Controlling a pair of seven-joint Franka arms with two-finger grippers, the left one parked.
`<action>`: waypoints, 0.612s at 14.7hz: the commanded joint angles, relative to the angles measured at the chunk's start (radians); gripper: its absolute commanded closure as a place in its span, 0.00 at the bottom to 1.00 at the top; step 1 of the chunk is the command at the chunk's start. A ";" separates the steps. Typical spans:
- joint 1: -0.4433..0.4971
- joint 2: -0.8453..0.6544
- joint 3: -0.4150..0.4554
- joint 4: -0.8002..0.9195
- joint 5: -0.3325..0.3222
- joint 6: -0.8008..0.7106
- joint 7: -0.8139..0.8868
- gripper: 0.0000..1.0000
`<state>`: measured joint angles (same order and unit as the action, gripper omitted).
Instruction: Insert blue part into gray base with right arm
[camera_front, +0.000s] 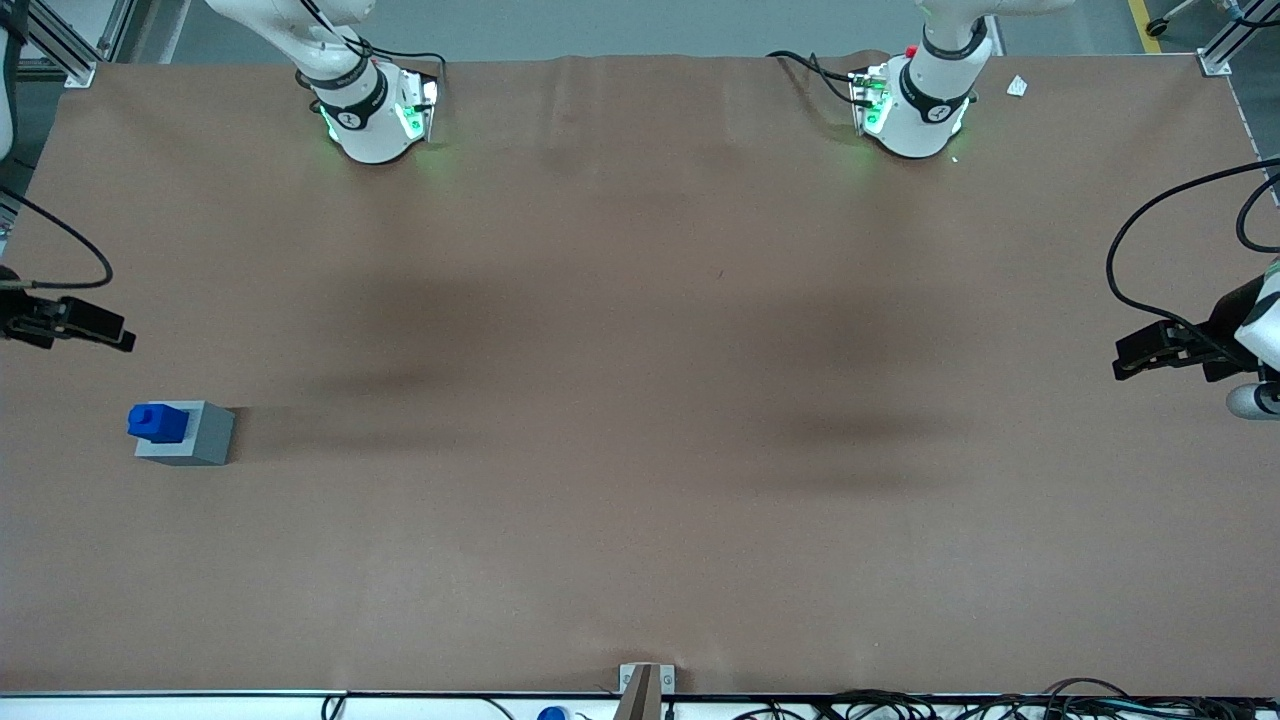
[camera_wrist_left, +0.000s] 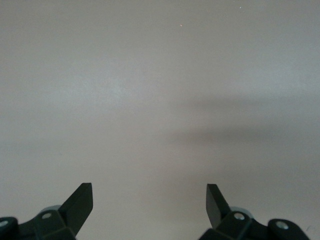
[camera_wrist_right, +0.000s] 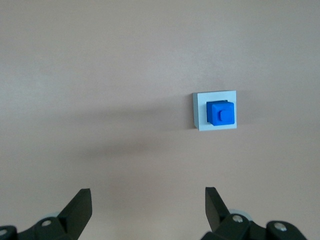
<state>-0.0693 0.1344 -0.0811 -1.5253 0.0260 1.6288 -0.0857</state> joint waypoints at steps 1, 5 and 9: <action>0.019 -0.076 -0.002 -0.029 0.003 -0.035 0.033 0.00; 0.062 -0.139 -0.002 -0.042 0.003 -0.075 0.084 0.00; 0.098 -0.202 -0.002 -0.094 0.002 -0.073 0.109 0.00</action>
<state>0.0058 -0.0074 -0.0783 -1.5527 0.0261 1.5453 -0.0030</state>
